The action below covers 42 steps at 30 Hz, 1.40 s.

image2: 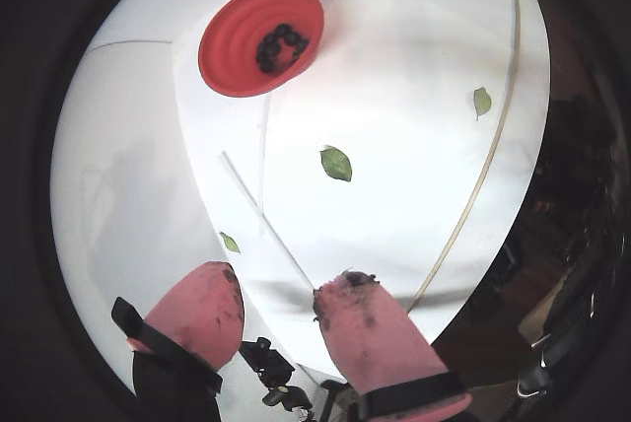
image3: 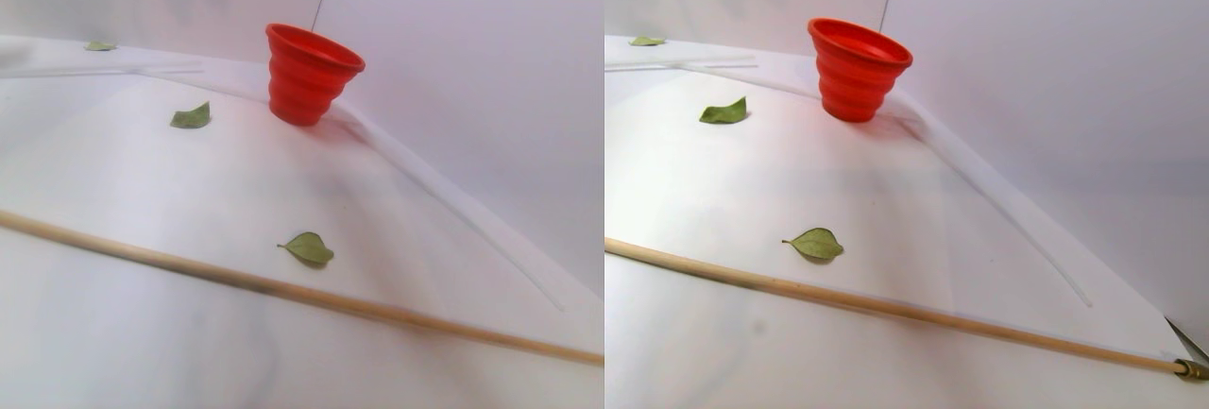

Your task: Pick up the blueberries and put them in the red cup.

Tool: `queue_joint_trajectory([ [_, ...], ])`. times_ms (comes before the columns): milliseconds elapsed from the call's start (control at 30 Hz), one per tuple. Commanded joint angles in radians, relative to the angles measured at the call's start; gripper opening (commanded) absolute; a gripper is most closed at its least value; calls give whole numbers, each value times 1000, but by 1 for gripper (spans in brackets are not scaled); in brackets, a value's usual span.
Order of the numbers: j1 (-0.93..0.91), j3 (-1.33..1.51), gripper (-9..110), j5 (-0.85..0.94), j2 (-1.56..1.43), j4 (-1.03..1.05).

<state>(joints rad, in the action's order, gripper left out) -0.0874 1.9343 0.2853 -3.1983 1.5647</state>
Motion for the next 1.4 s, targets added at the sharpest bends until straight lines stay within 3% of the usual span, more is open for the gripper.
queue_joint_trajectory([
  [0,-34,-137,15,-26,-58,80],
  [600,-109,-133,15,-61,-106,199],
  [1367,-158,-120,14,-58,-127,199],
])
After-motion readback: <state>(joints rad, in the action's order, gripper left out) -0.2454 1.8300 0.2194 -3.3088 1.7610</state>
